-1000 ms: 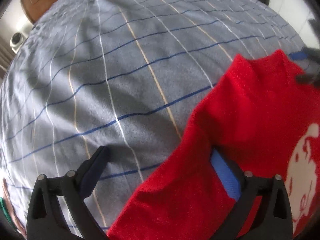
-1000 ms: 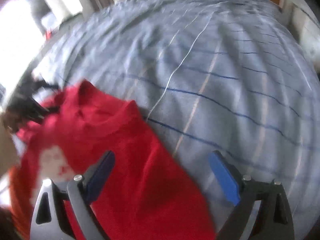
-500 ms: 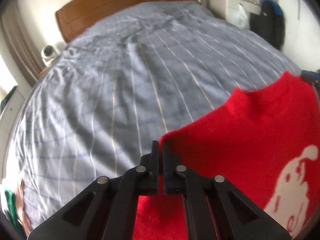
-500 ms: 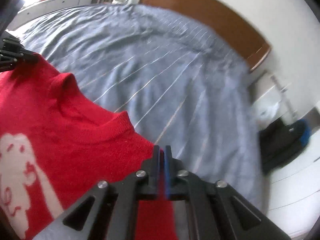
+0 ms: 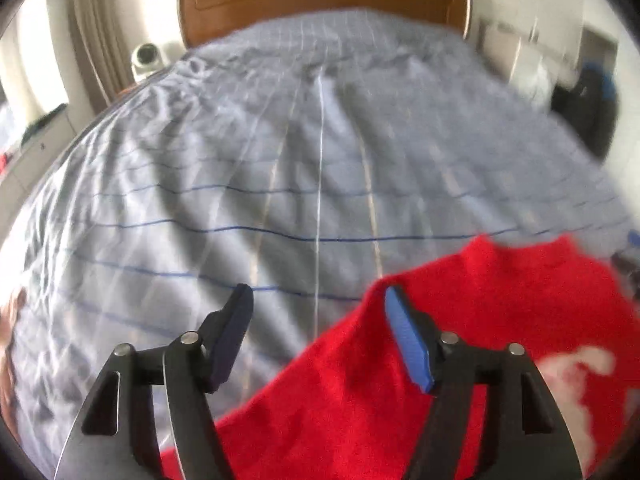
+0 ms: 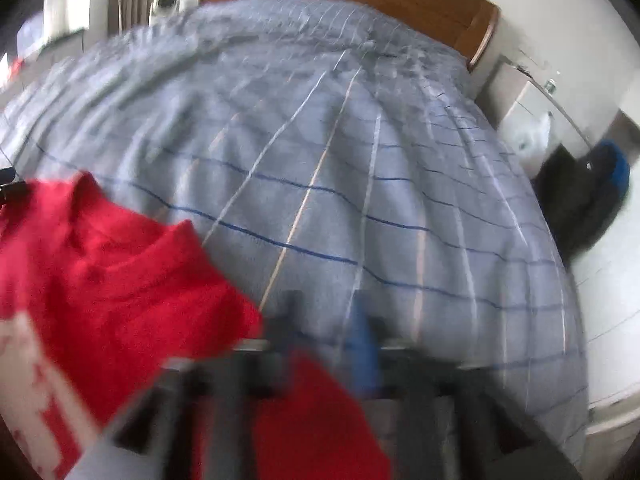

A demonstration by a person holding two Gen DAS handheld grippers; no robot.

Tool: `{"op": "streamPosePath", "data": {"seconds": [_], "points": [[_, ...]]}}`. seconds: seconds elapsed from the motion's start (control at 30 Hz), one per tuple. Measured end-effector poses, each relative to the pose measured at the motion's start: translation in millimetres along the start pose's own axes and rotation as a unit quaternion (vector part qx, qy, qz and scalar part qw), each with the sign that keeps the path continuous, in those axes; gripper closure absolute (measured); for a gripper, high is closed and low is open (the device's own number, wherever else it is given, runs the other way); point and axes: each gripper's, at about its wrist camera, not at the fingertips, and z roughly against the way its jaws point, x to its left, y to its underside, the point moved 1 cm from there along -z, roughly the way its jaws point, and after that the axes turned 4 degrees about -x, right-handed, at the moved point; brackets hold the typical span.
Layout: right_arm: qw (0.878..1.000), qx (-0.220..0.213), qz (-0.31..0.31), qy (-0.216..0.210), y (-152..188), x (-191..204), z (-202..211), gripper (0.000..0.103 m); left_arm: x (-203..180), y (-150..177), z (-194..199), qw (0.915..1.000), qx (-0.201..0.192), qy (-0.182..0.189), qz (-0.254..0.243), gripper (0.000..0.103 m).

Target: Fold small clothes

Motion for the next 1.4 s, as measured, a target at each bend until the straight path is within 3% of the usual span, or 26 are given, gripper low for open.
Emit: {"op": "streamPosePath", "data": {"seconds": [0.07,0.17,0.27,0.47,0.53,0.63,0.7,0.77,0.8,0.83,0.87,0.9,0.93,1.1,1.27,1.33,1.37,1.4], "points": [[1.000,-0.028,-0.001,-0.015,10,-4,37,0.031,7,7,35,0.9995,0.007,0.031,0.000,0.028],[0.998,-0.046,-0.006,-0.050,38,-6,105,0.031,13,38,97,0.9979,0.023,0.057,-0.017,0.013],[0.994,-0.041,-0.013,-0.100,85,2,174,0.030,10,101,150,0.9950,0.061,0.070,-0.035,0.012],[0.976,0.053,-0.068,-0.198,229,36,250,0.028,-10,249,209,0.9904,0.126,0.054,-0.016,0.012],[0.965,0.098,-0.107,-0.217,280,50,252,0.028,-21,273,217,0.9896,0.130,0.057,-0.024,0.013],[0.944,0.138,-0.182,-0.236,326,59,239,0.029,-42,290,220,0.9908,0.117,0.051,-0.045,0.013],[0.936,0.128,-0.219,-0.242,336,62,234,0.033,-52,296,214,0.9898,0.122,0.055,-0.049,0.014],[0.930,0.116,-0.236,-0.258,335,66,230,0.036,-63,301,207,0.9878,0.133,0.064,-0.050,0.021],[0.930,0.109,-0.236,-0.260,332,68,228,0.038,-66,302,202,0.9870,0.138,0.069,-0.045,0.031],[0.931,0.105,-0.236,-0.258,330,70,227,0.049,-68,305,196,0.9855,0.148,0.078,-0.028,0.053],[0.932,0.107,-0.231,-0.258,328,74,225,0.074,-66,309,189,0.9829,0.161,0.090,-0.006,0.069],[0.936,0.116,-0.221,-0.248,326,78,222,0.092,-64,313,181,0.9789,0.177,0.100,0.018,0.101],[0.940,0.122,-0.214,-0.235,325,80,221,0.099,-61,318,177,0.9755,0.188,0.107,0.040,0.100],[0.960,0.134,-0.186,-0.162,336,75,230,0.100,-49,325,185,0.9774,0.181,0.093,0.056,0.101],[0.967,0.137,-0.161,-0.142,334,83,219,0.100,-65,324,183,0.9818,0.175,0.071,0.014,0.099],[0.973,0.123,-0.142,-0.130,322,87,232,0.098,-70,314,200,0.9861,0.152,0.067,0.004,0.090],[0.978,0.115,-0.131,-0.115,313,87,242,0.082,-70,309,208,0.9879,0.140,0.067,0.006,0.085],[0.984,0.099,-0.117,-0.088,302,85,256,0.069,-69,301,222,0.9909,0.117,0.066,0.009,0.062]]}}
